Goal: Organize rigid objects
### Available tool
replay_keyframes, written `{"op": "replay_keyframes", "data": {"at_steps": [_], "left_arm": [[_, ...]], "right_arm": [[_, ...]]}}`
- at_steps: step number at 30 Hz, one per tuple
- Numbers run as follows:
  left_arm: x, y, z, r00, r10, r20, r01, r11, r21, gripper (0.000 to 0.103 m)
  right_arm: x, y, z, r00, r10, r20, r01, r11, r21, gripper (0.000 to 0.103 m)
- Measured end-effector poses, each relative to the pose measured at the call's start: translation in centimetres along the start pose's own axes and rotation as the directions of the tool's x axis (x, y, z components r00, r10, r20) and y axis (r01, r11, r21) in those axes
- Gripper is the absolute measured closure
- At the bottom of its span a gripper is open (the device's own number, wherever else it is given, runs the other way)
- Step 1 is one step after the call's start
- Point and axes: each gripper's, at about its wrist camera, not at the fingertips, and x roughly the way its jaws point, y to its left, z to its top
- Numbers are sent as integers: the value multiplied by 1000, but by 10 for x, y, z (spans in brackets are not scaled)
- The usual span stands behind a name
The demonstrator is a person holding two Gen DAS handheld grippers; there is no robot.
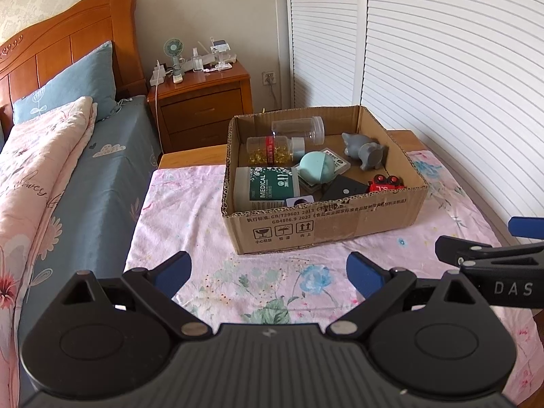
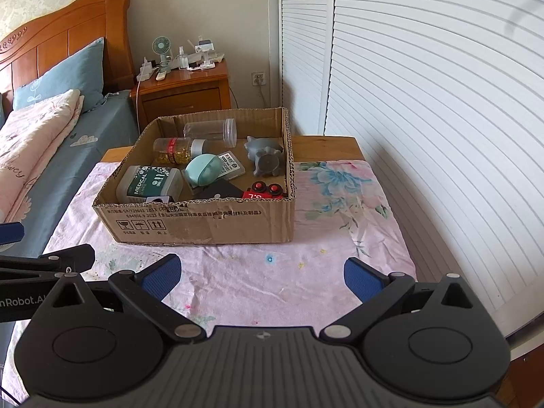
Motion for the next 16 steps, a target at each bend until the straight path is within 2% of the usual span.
{"op": "replay_keyframes", "data": {"at_steps": [16], "left_arm": [[-6,-1,0,1000,0,-6,0,1000,-4,6]], "right_arm": [[-2,-1,-1,1000,1,4,-1,1000,2,0]]}}
